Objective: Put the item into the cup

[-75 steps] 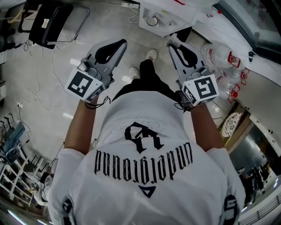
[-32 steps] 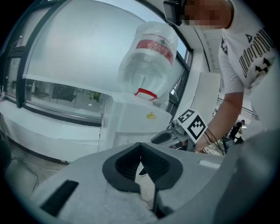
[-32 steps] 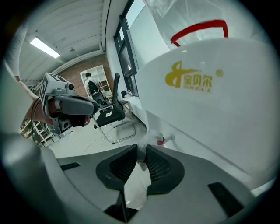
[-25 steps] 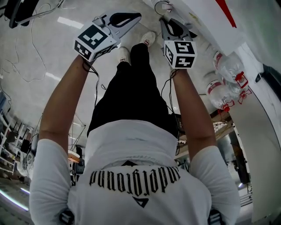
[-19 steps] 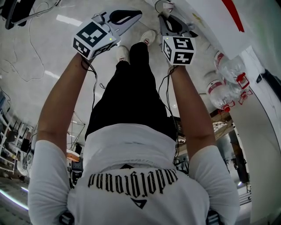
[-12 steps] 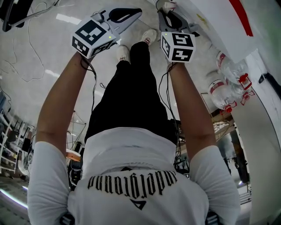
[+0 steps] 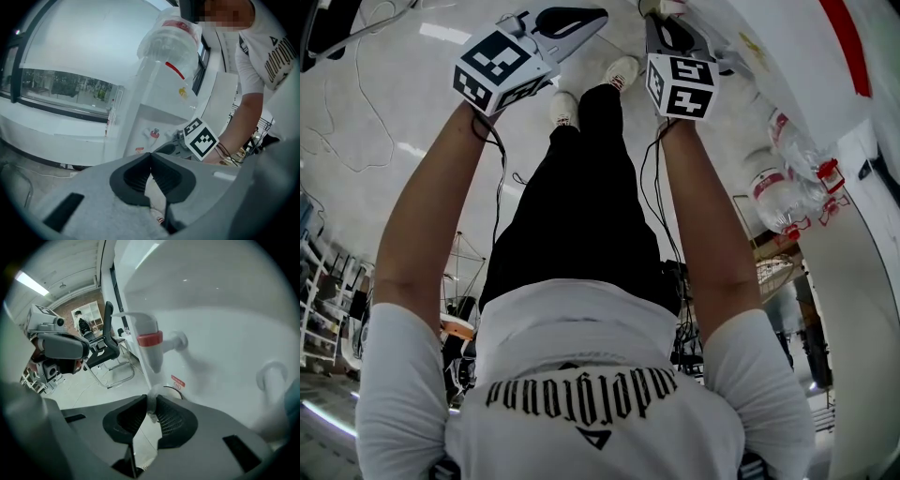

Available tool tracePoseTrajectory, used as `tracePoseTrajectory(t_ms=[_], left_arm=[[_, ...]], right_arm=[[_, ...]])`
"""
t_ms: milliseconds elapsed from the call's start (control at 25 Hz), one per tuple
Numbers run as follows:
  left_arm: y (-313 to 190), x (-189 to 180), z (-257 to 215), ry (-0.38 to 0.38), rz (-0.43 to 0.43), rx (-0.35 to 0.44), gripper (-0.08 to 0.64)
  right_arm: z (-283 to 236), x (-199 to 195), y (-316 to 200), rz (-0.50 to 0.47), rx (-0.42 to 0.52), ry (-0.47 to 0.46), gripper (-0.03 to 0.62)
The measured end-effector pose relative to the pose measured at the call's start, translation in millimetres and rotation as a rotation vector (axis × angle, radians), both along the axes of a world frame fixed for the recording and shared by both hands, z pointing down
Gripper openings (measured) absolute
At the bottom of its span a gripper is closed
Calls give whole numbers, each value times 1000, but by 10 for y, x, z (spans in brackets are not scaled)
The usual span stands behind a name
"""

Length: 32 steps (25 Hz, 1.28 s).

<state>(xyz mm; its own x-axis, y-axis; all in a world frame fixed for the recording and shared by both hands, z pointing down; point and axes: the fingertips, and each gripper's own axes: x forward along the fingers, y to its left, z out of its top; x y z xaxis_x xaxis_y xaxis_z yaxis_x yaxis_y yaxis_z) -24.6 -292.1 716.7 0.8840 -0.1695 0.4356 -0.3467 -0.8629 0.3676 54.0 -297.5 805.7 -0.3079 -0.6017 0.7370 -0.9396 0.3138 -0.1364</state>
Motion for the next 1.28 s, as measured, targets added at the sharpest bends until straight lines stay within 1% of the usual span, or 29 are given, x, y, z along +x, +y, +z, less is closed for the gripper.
tracePoseTrajectory(t_ms=[120, 240, 680, 880, 1080, 1280], left_arm=[[-21, 21, 58, -3, -6, -4, 15], [-16, 25, 100, -1, -12, -8, 15], [31, 9, 137, 1, -12, -23, 15], [50, -36, 108, 6, -19, -26, 15], [81, -50, 38, 17, -22, -16, 15], [193, -120, -109, 31, -37, -23, 15]], right_arm=[[80, 49, -46, 13, 0, -2, 67], [140, 70, -79, 20, -4, 14, 67], [220, 177, -145, 75, -12, 41, 69], [216, 160, -111, 74, -14, 49, 101], [162, 125, -81, 72, -6, 44, 106], [37, -21, 39, 23, 7, 32, 106]])
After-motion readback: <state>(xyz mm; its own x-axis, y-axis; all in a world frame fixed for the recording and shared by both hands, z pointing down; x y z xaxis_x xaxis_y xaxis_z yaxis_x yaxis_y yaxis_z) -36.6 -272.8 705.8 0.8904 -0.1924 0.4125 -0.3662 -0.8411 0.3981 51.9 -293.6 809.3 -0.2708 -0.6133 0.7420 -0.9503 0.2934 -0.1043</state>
